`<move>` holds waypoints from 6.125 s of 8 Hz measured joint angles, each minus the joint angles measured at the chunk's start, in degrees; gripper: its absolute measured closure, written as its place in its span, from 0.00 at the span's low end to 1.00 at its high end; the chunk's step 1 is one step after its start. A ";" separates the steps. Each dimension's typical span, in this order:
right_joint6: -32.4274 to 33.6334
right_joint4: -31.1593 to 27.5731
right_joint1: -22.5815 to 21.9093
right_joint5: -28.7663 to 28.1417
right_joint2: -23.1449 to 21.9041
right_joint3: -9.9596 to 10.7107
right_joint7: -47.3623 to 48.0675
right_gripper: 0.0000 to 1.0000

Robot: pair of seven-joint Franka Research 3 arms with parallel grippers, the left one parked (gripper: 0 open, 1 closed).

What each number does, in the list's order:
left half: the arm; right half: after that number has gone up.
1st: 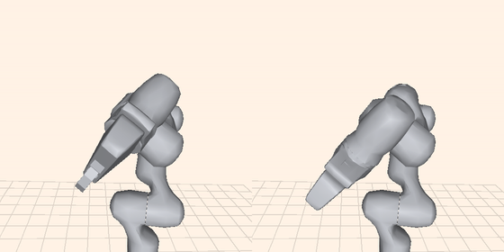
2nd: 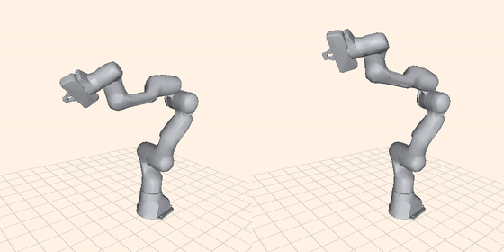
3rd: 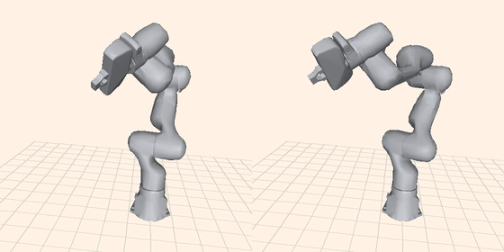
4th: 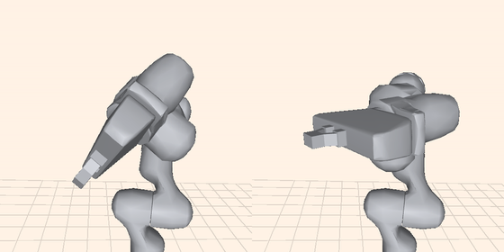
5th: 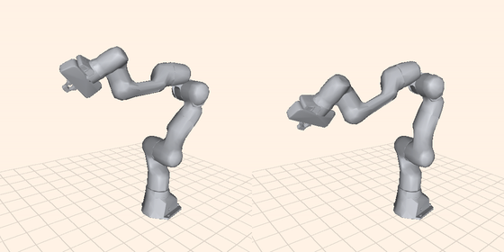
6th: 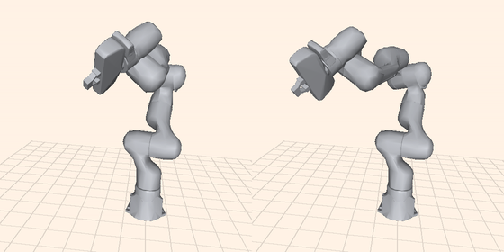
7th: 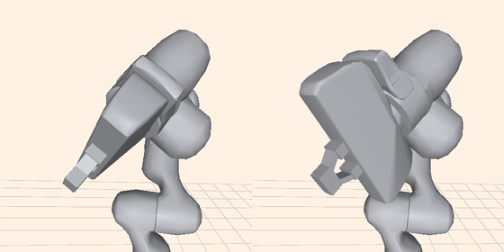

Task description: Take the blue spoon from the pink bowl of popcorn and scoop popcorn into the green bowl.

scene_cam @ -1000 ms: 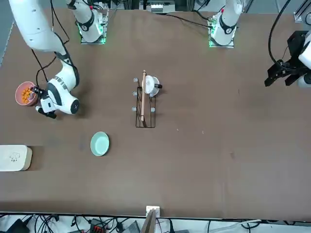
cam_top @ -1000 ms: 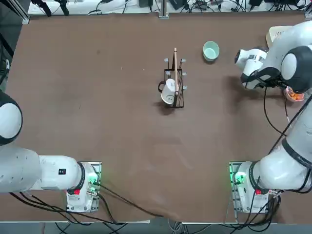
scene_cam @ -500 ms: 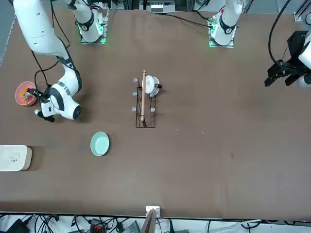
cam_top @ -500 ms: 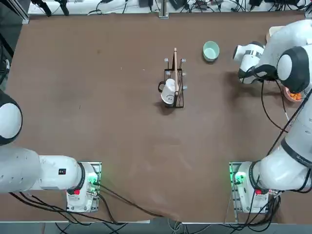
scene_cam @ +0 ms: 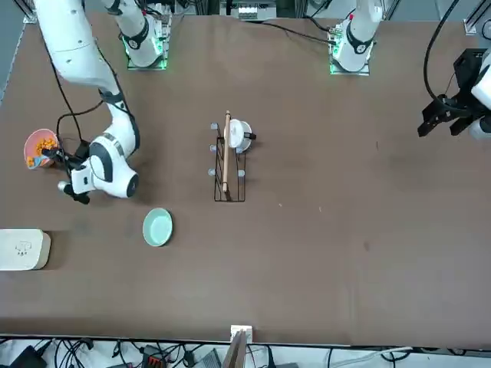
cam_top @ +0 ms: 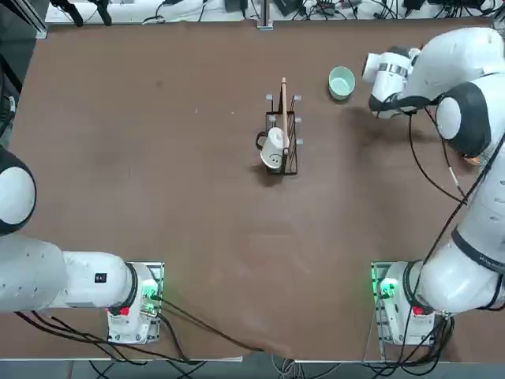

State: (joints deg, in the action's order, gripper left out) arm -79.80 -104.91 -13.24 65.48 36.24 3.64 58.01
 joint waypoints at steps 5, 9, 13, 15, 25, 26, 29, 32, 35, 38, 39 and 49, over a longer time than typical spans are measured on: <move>7.57 19.39 -16.34 -7.47 5.19 -0.50 -7.47 0.89; 8.05 33.82 -23.60 -8.04 13.24 -0.53 -7.63 0.89; 3.49 39.02 -26.23 -9.67 16.20 -1.65 -7.95 0.89; 1.66 40.92 -26.11 -13.82 16.36 -2.61 -7.95 0.89; -2.47 47.38 -18.56 -36.11 13.49 -2.68 -10.37 0.89; -0.87 47.39 -16.97 -36.74 12.24 -2.65 -11.94 0.89; 11.82 46.52 -13.70 -35.60 11.14 0.32 -16.80 0.89; 10.60 35.40 -8.18 -30.31 8.55 2.20 -18.42 0.89; 0.57 14.22 -0.78 -23.07 -1.02 3.15 -18.50 0.89; -10.60 -1.31 7.98 -15.48 -6.77 3.36 -18.23 0.89; -14.59 -4.88 10.91 -13.65 -7.91 3.40 -17.93 0.89; -21.39 -9.85 15.30 -15.37 -12.41 1.27 -11.41 0.00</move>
State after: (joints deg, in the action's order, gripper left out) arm -101.18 -114.76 2.06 50.12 23.83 4.92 46.61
